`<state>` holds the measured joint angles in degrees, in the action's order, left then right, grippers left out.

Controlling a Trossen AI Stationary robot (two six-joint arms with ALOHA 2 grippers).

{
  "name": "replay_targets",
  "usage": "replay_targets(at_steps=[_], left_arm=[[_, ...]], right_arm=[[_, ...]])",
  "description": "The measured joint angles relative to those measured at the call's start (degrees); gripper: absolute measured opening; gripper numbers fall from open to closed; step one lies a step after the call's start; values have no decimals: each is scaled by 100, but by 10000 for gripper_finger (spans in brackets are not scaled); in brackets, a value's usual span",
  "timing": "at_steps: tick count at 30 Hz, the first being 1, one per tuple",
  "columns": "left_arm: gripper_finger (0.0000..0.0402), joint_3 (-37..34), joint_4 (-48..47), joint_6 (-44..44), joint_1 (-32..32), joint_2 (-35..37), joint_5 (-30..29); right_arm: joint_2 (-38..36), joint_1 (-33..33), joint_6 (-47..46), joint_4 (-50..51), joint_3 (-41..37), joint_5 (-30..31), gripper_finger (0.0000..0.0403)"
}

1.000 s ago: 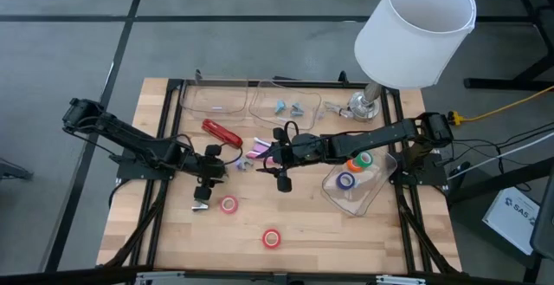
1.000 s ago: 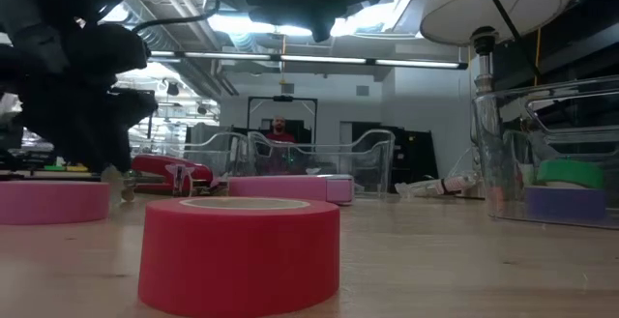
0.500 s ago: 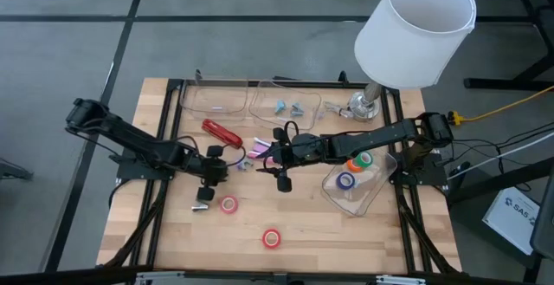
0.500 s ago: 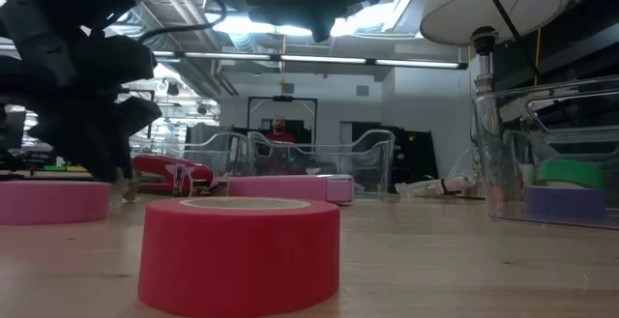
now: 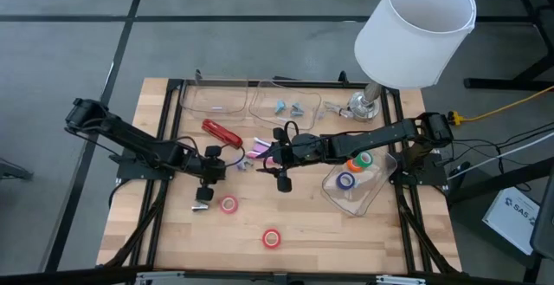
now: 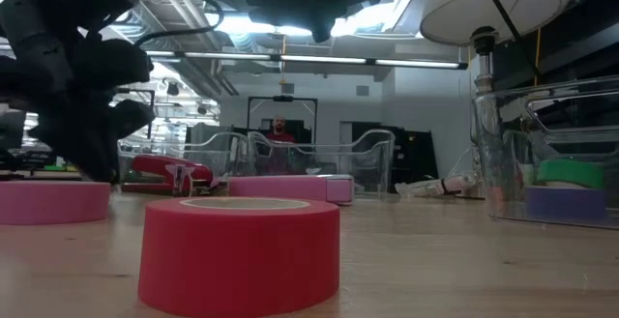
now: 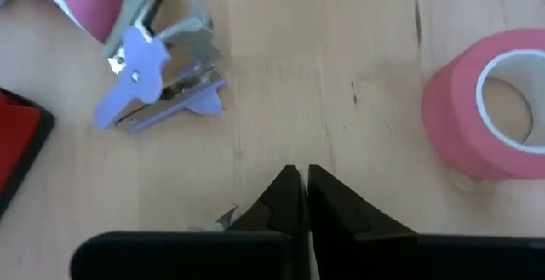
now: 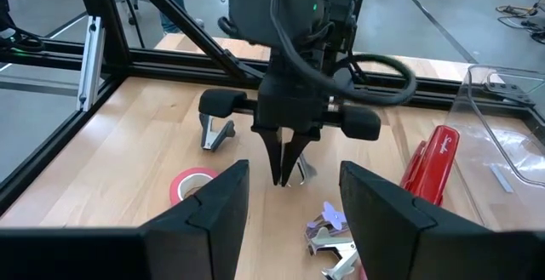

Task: Pick and place Stapler, Stapler remover, tape
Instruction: Put the left gray staple remover into the top right transparent bin

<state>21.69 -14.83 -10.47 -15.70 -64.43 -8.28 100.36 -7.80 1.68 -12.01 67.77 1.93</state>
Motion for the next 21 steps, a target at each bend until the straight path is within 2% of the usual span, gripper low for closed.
replay_targets(at_steps=[5,10,13,16,21], left_arm=[[6,169,-44,6,9,229,-206],[6,564,66,322,187,484,-827],[6,715,735,462,437,625,-1061],[5,721,1558,576,762,687,-915],[5,719,2131,482,1249,681,-809]], right_arm=[[0,0,0,0,0,0,184],[-8,29,221,14,0,-159,184],[-88,86,559,-10,-5,-650,184],[-226,173,942,-41,-5,-1128,184],[-385,363,1582,-35,-4,-1250,184]])
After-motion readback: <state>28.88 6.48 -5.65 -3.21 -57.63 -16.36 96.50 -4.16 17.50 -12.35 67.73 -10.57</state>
